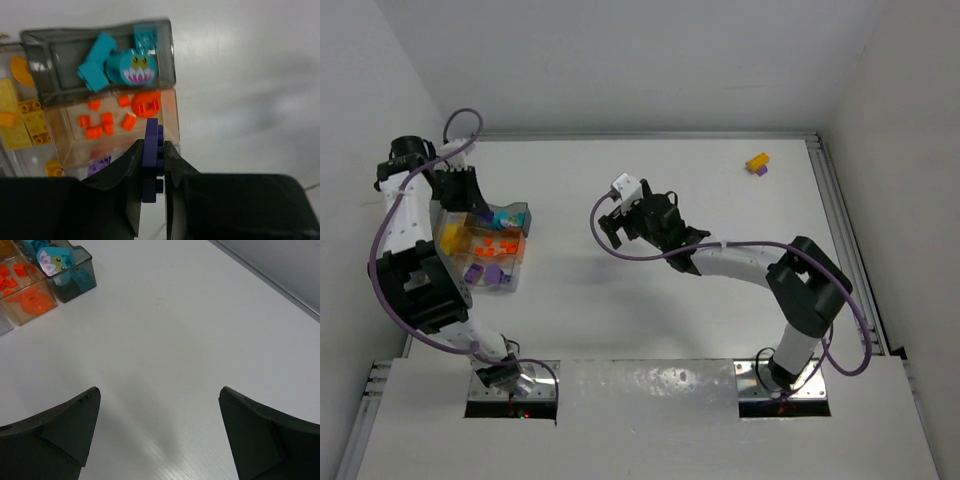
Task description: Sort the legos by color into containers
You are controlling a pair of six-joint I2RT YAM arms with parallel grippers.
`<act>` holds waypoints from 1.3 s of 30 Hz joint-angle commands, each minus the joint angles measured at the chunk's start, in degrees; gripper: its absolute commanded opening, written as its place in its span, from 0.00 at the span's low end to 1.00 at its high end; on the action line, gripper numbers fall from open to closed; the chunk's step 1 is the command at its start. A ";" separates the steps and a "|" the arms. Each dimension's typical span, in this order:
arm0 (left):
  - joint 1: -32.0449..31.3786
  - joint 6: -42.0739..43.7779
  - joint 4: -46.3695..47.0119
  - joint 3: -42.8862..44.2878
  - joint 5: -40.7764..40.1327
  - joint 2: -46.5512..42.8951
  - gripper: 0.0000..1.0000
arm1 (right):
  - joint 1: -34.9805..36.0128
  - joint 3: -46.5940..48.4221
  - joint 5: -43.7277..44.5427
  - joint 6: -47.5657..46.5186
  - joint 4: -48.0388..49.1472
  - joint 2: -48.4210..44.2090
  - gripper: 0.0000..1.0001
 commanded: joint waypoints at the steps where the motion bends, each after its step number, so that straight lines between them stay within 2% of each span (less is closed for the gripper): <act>1: 0.83 17.16 -16.02 -2.73 -3.69 -3.00 0.00 | 0.06 -0.38 1.45 0.88 0.88 -2.82 0.99; 4: 6.63 21.58 -19.57 -6.16 -1.13 -3.18 0.00 | -0.02 -0.74 1.36 0.88 1.23 -2.82 0.99; 7: 7.00 23.44 -17.57 -9.68 0.10 -2.83 0.00 | 0.06 -0.74 1.10 1.58 1.58 -2.74 0.99; 11: 7.00 26.25 -17.47 -11.89 5.99 -1.34 0.00 | 0.06 -0.91 1.45 2.72 1.85 -3.26 0.99; 19: 7.00 28.28 -13.96 -15.41 4.50 2.79 0.02 | -0.03 -3.55 3.30 0.79 2.02 -5.63 0.99; 23: 7.00 26.70 -10.71 -16.64 4.76 2.98 0.18 | -0.02 -3.64 3.56 0.61 2.11 -5.90 0.99; 24: 6.92 26.26 -9.05 -16.38 4.85 2.89 0.28 | 0.06 -3.64 3.56 0.61 2.11 -5.99 0.99; 25: 7.00 25.65 -8.16 -16.11 4.85 2.80 0.31 | -0.02 -3.64 3.74 0.61 2.20 -5.99 0.99; 27: 7.00 24.41 -6.40 -14.80 5.73 2.01 0.43 | -0.02 -3.73 3.65 0.70 2.20 -6.25 0.99; 28: 6.92 24.24 -5.87 -14.79 5.73 2.01 0.43 | 0.06 -3.81 3.65 0.70 2.11 -6.25 0.99; 29: 6.91 24.15 -5.43 -14.79 5.64 1.31 0.51 | 0.06 -3.81 3.56 0.61 2.11 -6.42 0.99; 32: 6.91 24.50 -4.64 -15.40 5.12 0.69 0.56 | 0.06 -3.81 3.91 0.35 1.67 -6.78 0.99; 39: 6.91 24.06 -4.99 -14.80 4.59 -0.19 0.57 | -1.51 -1.54 4.70 1.05 -2.01 -6.69 0.99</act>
